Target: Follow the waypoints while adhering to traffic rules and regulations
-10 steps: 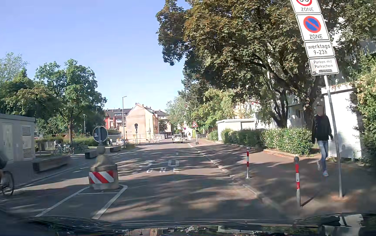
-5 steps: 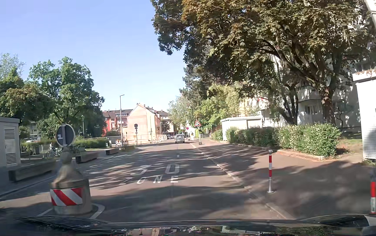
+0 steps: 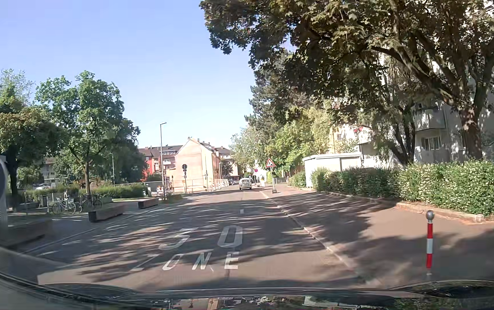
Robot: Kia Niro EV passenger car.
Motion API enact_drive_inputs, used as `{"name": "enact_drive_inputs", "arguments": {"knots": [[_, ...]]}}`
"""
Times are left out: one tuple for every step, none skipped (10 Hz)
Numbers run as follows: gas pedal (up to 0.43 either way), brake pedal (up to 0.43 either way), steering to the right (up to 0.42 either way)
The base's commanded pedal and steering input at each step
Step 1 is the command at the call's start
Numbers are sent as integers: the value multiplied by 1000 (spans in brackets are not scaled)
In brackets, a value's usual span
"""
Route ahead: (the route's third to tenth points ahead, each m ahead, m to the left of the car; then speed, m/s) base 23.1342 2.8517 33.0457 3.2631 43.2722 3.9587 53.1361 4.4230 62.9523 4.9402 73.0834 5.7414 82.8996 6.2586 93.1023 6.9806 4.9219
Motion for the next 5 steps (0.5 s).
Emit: {"name": "enact_drive_inputs", "arguments": {"knots": [[150, 0, -59], [150, 0, -53], [150, 0, -43], [150, 0, -31], [150, 0, -29]]}}
